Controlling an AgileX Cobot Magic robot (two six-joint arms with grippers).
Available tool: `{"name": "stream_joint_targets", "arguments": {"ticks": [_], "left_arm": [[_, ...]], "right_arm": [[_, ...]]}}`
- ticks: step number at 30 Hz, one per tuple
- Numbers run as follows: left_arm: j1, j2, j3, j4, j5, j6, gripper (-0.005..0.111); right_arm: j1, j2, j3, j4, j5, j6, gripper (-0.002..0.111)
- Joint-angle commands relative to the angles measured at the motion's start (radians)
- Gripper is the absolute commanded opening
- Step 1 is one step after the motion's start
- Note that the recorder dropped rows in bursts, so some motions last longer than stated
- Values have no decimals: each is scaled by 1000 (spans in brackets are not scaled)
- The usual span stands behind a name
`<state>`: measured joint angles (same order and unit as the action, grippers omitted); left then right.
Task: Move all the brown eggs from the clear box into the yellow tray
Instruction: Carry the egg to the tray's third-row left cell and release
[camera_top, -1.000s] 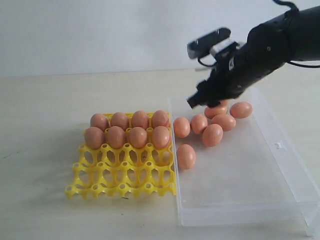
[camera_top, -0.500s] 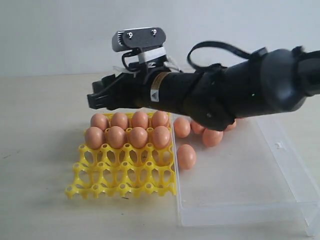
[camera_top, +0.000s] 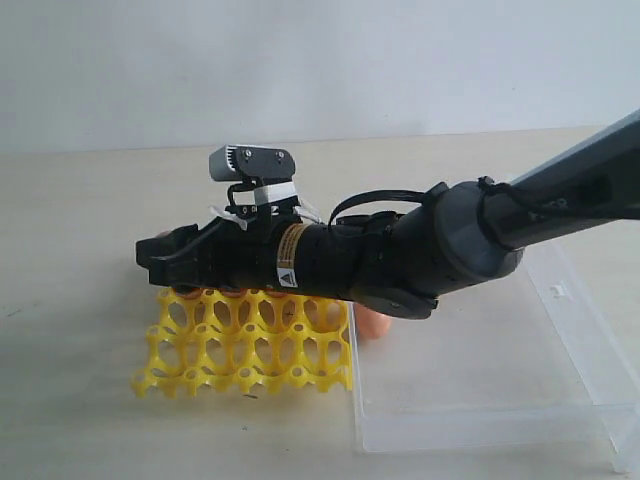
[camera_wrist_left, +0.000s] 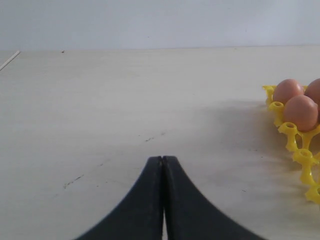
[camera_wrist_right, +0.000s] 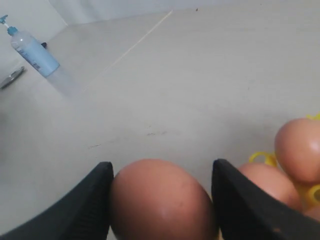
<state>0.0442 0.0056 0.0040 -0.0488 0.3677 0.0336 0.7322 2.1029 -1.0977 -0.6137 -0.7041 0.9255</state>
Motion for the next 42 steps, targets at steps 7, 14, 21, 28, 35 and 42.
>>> {"name": "stream_joint_targets", "arguments": {"ticks": [7,14,21,28,35,42], "left_arm": [[-5,-6,-4,-6,-14,-5,0],[-5,-6,-4,-6,-14,-5,0],[-5,-6,-4,-6,-14,-5,0],[-5,-6,-4,-6,-14,-5,0],[-5,-6,-4,-6,-14,-5,0],[-5,-6,-4,-6,-14,-5,0]], "right_arm": [[-2,71,-26,11,-52,0,0],[-2,75,-26,0,-72,1,1],[0,85,-26,-10,-75,25,23],[0,108,-26,-5,-105,44,32],[0,108,-26,-5,-105,46,54],[0,108,-26,3,-105,44,54]]}}
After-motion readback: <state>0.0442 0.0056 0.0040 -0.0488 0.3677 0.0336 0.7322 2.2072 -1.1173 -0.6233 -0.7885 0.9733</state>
